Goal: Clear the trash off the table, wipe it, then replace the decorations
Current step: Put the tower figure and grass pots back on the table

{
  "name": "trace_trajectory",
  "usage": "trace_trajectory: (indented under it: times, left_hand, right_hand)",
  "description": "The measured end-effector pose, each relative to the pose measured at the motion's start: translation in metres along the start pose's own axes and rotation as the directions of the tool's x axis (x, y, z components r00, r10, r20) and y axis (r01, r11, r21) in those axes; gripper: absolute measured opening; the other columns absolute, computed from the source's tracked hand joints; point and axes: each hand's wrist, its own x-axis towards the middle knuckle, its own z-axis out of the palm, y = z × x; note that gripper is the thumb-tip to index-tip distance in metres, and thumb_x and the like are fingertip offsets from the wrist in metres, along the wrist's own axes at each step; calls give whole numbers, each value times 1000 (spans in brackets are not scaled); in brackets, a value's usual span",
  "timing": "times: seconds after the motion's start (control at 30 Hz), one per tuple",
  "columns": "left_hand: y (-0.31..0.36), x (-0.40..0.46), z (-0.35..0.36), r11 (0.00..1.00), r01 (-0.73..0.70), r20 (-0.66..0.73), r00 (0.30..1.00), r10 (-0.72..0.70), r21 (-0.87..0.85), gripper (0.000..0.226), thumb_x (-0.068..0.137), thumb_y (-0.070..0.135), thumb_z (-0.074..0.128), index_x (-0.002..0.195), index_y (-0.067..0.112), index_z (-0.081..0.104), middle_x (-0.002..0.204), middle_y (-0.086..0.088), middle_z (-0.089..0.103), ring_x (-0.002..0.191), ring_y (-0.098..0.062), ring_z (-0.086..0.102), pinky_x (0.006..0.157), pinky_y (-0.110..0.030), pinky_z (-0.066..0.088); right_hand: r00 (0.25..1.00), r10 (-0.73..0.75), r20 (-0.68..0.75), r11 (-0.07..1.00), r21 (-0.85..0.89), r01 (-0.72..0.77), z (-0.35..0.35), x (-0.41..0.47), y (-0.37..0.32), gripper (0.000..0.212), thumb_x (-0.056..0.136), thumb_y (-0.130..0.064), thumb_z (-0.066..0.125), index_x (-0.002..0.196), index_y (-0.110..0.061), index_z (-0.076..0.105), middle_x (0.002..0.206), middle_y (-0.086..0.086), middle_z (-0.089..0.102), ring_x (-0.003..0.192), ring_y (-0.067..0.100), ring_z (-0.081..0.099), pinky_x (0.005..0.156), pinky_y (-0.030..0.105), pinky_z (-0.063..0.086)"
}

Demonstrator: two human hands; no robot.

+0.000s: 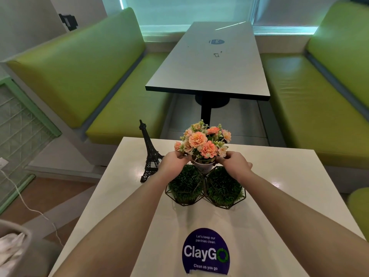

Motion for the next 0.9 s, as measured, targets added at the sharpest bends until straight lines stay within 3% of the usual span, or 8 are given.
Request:
trace_trajectory:
  times: [0.17,0.37,0.5,0.67,0.9]
  left_hand:
    - [-1,0,2,1000,4,10,1000,-4,11,35,93,43,60,122,23,66,117,0,69,110,-25,61,97,-45,48]
    - [0,-1,2,999,15,0,1000,-15,30,36,94,44,59,124,24,65,118,0,69,111,-25,59,99,-46,47]
    - [2,-3,2,999,13,9,1000,-14,38,37,94,44,58,126,25,64,120,1,68,113,-25,59,100,-46,46]
    - [1,-5,2,997,17,22,1000,-18,76,44,90,54,56,126,29,62,122,3,67,116,-26,57,102,-49,43]
    - [6,-20,1,981,-11,-32,999,17,194,62,92,58,53,141,20,51,142,-7,52,130,-28,46,103,-46,44]
  right_hand:
    - [1000,2,4,1000,-9,-2,1,-1,2,28,99,-44,52,113,-25,67,97,-1,62,109,28,54,82,34,21]
    - [1000,-6,3,1000,-28,6,2,0,1,29,99,-44,51,114,-25,66,95,-1,62,96,24,50,81,34,21]
    - [1000,-13,-2,1000,-20,13,3,-1,3,32,99,-44,51,120,-25,65,110,1,67,111,28,54,81,34,21]
    - [1000,-21,15,999,-38,22,3,-2,1,35,99,-44,50,124,-24,63,115,2,67,114,29,55,84,36,24]
    - [1000,-1,10,1000,0,1,-1,-8,7,44,100,-44,47,140,-25,52,134,3,61,123,29,52,102,41,40]
